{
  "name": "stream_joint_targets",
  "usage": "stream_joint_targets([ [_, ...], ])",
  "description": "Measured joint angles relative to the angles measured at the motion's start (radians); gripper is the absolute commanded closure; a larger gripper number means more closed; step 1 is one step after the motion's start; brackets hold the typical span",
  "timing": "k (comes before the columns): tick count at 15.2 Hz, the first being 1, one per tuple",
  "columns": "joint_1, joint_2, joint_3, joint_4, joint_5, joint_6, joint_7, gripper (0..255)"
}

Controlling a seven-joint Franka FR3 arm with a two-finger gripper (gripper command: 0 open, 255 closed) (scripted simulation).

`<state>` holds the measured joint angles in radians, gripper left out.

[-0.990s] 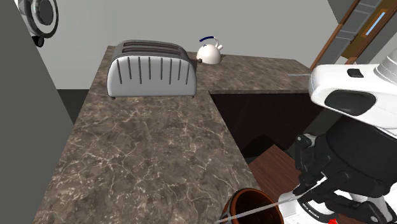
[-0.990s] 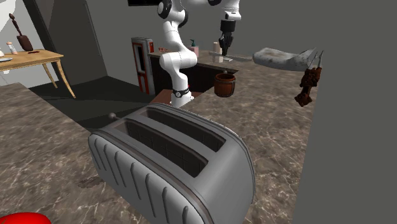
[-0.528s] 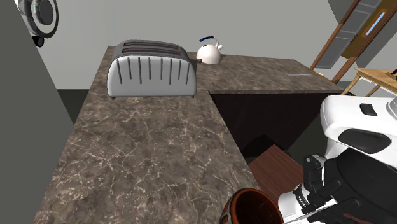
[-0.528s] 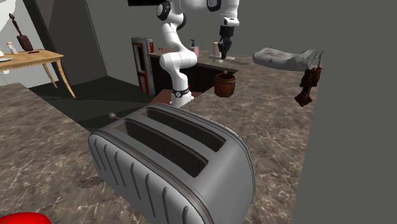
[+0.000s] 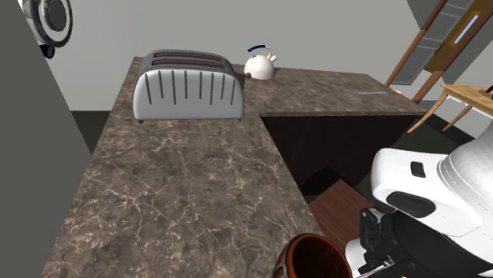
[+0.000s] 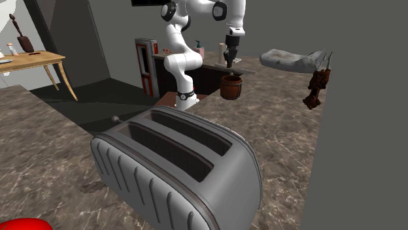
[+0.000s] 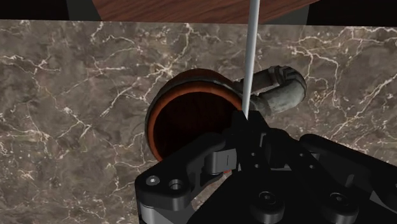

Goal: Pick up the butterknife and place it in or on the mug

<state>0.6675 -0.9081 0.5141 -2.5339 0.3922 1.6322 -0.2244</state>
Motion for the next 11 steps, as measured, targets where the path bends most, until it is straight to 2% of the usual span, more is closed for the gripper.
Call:
stream_joint_targets([
  [4, 0.009, -0.005, 0.02, -0.055, 0.02, 0.05, -0.003, 255],
  [10, 0.01, -0.006, 0.023, -0.064, 0.023, 0.059, -0.004, 255],
  [11, 0.01, -0.006, 0.023, -0.064, 0.023, 0.059, -0.004, 0],
])
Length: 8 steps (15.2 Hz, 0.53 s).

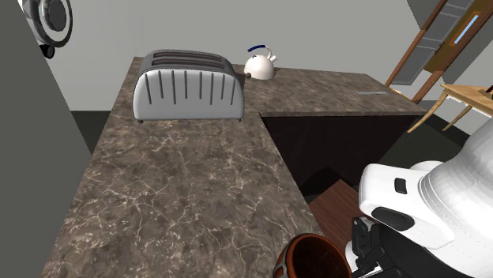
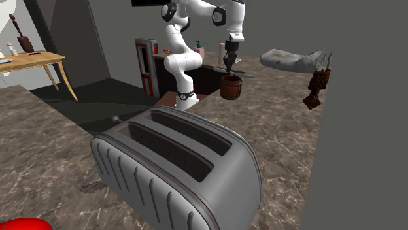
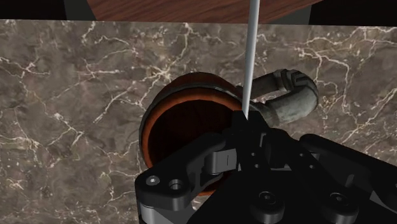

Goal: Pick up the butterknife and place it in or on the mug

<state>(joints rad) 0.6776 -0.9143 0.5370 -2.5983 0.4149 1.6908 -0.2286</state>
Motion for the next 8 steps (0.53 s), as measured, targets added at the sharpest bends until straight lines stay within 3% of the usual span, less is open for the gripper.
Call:
stream_joint_targets([
  [8, -0.008, 0.006, -0.015, 0.042, -0.015, -0.035, 0.001, 0],
])
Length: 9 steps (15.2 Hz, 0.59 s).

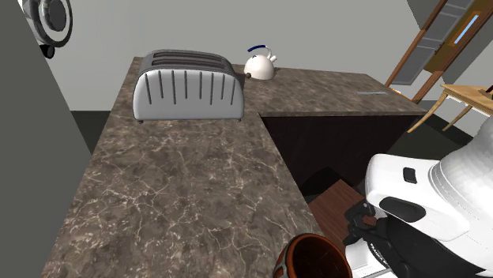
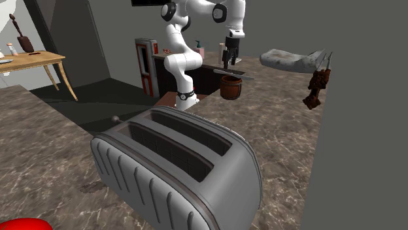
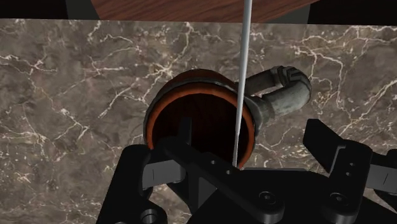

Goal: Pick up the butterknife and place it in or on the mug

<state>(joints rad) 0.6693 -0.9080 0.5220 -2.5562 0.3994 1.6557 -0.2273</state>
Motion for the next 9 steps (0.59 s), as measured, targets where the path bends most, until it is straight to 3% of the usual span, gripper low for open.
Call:
stream_joint_targets([
  [3, -0.01, 0.009, -0.024, 0.071, -0.023, -0.062, 0.004, 0],
  [9, -0.012, 0.011, -0.027, 0.087, -0.027, -0.077, 0.007, 0],
])
